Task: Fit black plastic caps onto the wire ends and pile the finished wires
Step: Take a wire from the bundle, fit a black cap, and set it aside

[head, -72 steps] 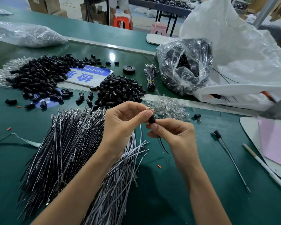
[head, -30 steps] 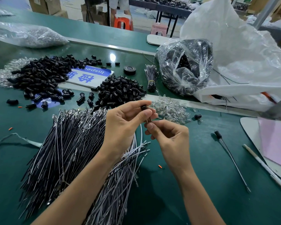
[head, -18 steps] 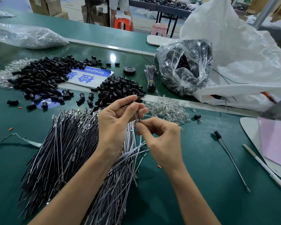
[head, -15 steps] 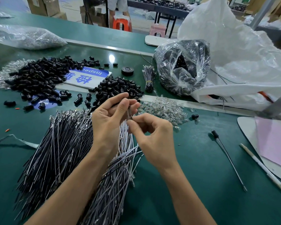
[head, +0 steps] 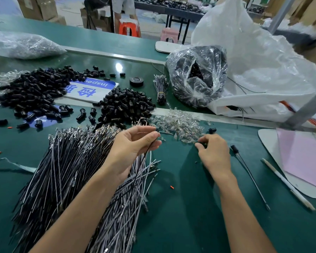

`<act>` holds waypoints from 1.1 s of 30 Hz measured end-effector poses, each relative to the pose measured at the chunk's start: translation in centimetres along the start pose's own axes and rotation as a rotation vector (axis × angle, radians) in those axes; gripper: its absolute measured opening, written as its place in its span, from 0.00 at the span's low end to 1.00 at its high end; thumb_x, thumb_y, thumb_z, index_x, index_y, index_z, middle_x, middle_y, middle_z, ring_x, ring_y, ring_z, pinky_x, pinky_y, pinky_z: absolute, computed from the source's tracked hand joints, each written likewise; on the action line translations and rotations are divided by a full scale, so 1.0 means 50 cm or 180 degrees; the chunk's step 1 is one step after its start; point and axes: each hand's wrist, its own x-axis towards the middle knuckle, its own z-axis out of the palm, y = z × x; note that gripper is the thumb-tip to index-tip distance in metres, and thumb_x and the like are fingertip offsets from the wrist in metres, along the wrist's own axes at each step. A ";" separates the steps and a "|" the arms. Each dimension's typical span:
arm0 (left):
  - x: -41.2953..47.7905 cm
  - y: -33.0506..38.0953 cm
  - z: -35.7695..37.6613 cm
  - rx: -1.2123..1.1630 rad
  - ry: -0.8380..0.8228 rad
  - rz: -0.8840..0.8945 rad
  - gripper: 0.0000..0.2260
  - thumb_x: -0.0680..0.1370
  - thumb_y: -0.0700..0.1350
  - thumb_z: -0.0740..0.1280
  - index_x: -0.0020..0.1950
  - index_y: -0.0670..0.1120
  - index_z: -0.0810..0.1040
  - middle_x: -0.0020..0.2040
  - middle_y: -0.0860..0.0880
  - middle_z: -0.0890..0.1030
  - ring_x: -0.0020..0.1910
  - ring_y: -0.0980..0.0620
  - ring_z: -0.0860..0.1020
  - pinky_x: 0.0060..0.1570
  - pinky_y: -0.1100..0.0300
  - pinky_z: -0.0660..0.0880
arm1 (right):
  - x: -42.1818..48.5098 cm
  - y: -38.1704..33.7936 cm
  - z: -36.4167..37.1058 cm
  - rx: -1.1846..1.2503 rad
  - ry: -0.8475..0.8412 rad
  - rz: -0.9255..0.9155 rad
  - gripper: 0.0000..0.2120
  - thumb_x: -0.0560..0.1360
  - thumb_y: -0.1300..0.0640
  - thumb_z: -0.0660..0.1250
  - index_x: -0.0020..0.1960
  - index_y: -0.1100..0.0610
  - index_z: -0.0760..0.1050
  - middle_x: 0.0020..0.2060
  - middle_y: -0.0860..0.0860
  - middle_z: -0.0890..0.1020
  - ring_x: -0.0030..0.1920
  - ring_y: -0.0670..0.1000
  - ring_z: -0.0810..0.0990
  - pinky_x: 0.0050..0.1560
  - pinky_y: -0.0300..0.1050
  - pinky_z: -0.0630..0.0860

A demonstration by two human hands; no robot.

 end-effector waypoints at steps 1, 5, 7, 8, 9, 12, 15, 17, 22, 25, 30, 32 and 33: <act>0.000 -0.002 -0.001 0.0018 -0.0003 0.0000 0.18 0.59 0.49 0.80 0.46 0.45 0.86 0.47 0.40 0.85 0.43 0.47 0.85 0.43 0.62 0.80 | -0.001 -0.001 0.000 0.0043 0.0036 -0.0036 0.07 0.76 0.58 0.70 0.53 0.59 0.82 0.51 0.56 0.81 0.54 0.56 0.78 0.57 0.49 0.74; 0.002 -0.005 -0.003 0.0053 -0.0020 -0.0029 0.18 0.59 0.46 0.80 0.47 0.45 0.86 0.47 0.40 0.85 0.46 0.47 0.85 0.45 0.63 0.80 | -0.006 -0.006 0.005 0.0254 -0.0033 -0.0167 0.12 0.74 0.55 0.72 0.56 0.57 0.80 0.50 0.53 0.81 0.53 0.53 0.79 0.59 0.48 0.75; 0.000 -0.005 -0.003 0.0167 -0.0052 -0.0041 0.21 0.58 0.46 0.80 0.49 0.46 0.85 0.47 0.40 0.85 0.47 0.47 0.85 0.47 0.62 0.80 | -0.005 -0.009 0.010 0.0279 -0.0013 -0.0244 0.10 0.74 0.56 0.72 0.54 0.57 0.81 0.49 0.53 0.82 0.51 0.52 0.79 0.58 0.49 0.75; 0.000 -0.005 -0.003 0.0238 -0.0063 -0.0050 0.22 0.57 0.47 0.80 0.50 0.46 0.85 0.47 0.40 0.86 0.47 0.46 0.85 0.49 0.60 0.81 | -0.005 -0.010 0.012 0.0274 0.0026 -0.0279 0.07 0.74 0.56 0.72 0.51 0.57 0.81 0.47 0.53 0.82 0.49 0.53 0.79 0.56 0.49 0.76; 0.000 -0.005 -0.004 0.0296 -0.0077 -0.0060 0.23 0.57 0.46 0.80 0.51 0.46 0.85 0.46 0.40 0.86 0.47 0.46 0.85 0.50 0.59 0.81 | -0.004 -0.010 0.013 0.0279 0.0068 -0.0296 0.05 0.74 0.57 0.72 0.49 0.57 0.82 0.46 0.53 0.83 0.48 0.53 0.80 0.55 0.50 0.76; 0.000 -0.006 -0.003 0.0325 -0.0076 -0.0087 0.20 0.61 0.40 0.78 0.53 0.43 0.83 0.43 0.40 0.85 0.44 0.45 0.85 0.44 0.59 0.81 | -0.005 -0.007 0.011 0.0463 0.0239 -0.0243 0.02 0.74 0.60 0.72 0.44 0.58 0.80 0.39 0.51 0.83 0.43 0.52 0.81 0.50 0.49 0.77; -0.003 -0.005 0.000 0.0416 -0.0042 -0.0063 0.17 0.63 0.38 0.76 0.51 0.39 0.82 0.41 0.40 0.85 0.39 0.47 0.85 0.35 0.63 0.79 | -0.012 -0.015 -0.004 0.1087 0.0392 -0.0298 0.04 0.72 0.62 0.74 0.43 0.56 0.79 0.35 0.45 0.82 0.37 0.44 0.81 0.46 0.40 0.79; -0.004 -0.003 0.003 0.0673 -0.0098 0.0052 0.12 0.66 0.36 0.76 0.48 0.42 0.84 0.40 0.42 0.86 0.37 0.48 0.85 0.32 0.64 0.78 | -0.022 -0.033 -0.016 0.1715 0.0273 -0.0407 0.06 0.70 0.63 0.76 0.44 0.55 0.82 0.36 0.44 0.84 0.37 0.41 0.82 0.43 0.34 0.78; -0.006 -0.006 0.009 0.1277 -0.0264 0.0339 0.09 0.72 0.33 0.73 0.48 0.44 0.83 0.40 0.44 0.86 0.34 0.48 0.84 0.26 0.64 0.74 | -0.055 -0.083 -0.029 0.2579 -0.0251 -0.1026 0.10 0.72 0.66 0.73 0.45 0.52 0.83 0.39 0.46 0.85 0.41 0.46 0.83 0.46 0.37 0.78; -0.006 -0.007 0.009 0.1444 -0.0255 0.0448 0.09 0.72 0.34 0.74 0.48 0.44 0.84 0.37 0.44 0.85 0.31 0.49 0.83 0.25 0.65 0.72 | -0.064 -0.091 -0.029 0.2453 -0.0375 -0.1273 0.12 0.72 0.68 0.73 0.44 0.51 0.82 0.40 0.47 0.85 0.42 0.48 0.83 0.48 0.40 0.78; -0.001 -0.005 0.003 0.1703 -0.0234 0.0598 0.09 0.71 0.34 0.74 0.49 0.45 0.85 0.36 0.47 0.85 0.29 0.52 0.82 0.25 0.67 0.70 | -0.067 -0.096 -0.024 0.2265 -0.0379 -0.1373 0.12 0.71 0.67 0.73 0.45 0.49 0.82 0.39 0.46 0.85 0.41 0.46 0.82 0.47 0.39 0.78; -0.001 -0.003 0.000 0.1806 -0.0240 0.0648 0.10 0.71 0.34 0.74 0.49 0.46 0.85 0.36 0.48 0.86 0.29 0.52 0.81 0.27 0.68 0.70 | -0.068 -0.097 -0.023 0.2206 -0.0317 -0.1413 0.12 0.71 0.67 0.73 0.45 0.50 0.82 0.39 0.44 0.84 0.40 0.44 0.82 0.47 0.37 0.77; -0.001 -0.002 -0.001 0.1844 -0.0254 0.0666 0.10 0.71 0.34 0.75 0.49 0.46 0.85 0.36 0.49 0.85 0.29 0.53 0.81 0.28 0.69 0.70 | -0.069 -0.098 -0.022 0.2177 -0.0284 -0.1444 0.12 0.71 0.67 0.73 0.46 0.51 0.83 0.40 0.44 0.84 0.40 0.44 0.81 0.47 0.37 0.77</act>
